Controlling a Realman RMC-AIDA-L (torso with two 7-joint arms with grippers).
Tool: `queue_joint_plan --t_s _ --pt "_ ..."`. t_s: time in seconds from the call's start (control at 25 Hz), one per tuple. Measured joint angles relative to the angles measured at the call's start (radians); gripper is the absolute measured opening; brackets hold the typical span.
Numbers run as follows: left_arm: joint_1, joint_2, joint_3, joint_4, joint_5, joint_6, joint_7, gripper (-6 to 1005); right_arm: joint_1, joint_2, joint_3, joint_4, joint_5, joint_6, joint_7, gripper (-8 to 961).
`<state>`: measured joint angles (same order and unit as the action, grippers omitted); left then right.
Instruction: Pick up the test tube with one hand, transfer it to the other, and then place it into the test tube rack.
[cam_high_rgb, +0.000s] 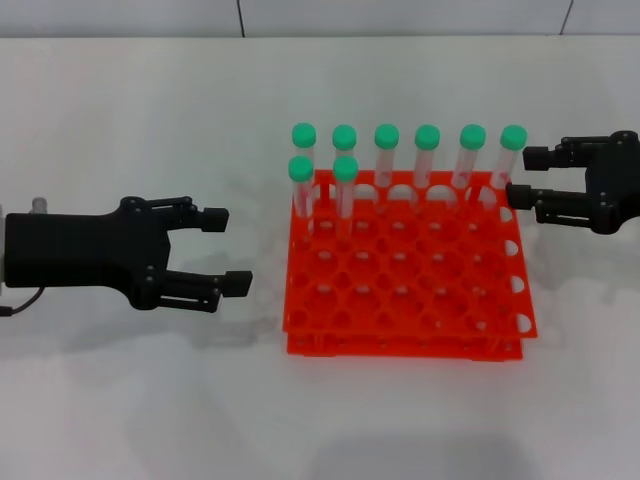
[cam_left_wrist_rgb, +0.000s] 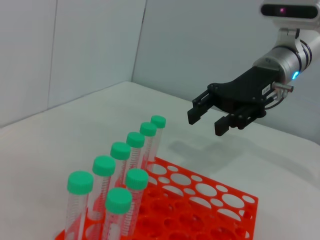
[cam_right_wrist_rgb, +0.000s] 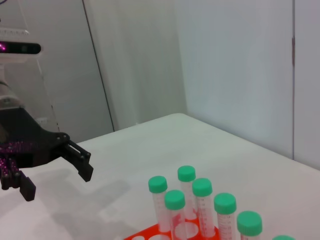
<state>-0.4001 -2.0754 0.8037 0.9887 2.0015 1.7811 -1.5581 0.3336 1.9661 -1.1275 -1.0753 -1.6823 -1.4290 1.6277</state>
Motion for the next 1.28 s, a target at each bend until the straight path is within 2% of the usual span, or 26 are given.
queue_joint_plan --t_s 0.52,0.64,1.28 --pt "-0.005 0.006 0.0 0.001 -0.007 0.0 -0.001 888 0.002 0.01 -0.001 0.002 -0.001 0.005 -0.004 606" --pt "-0.006 0.006 0.0 0.001 -0.007 0.0 -0.001 888 0.003 0.01 -0.001 0.002 -0.005 0.005 -0.004 755" --pt "-0.006 0.008 0.0 0.001 -0.008 0.0 -0.002 888 0.002 0.01 0.0 0.002 -0.013 0.003 0.0 755"
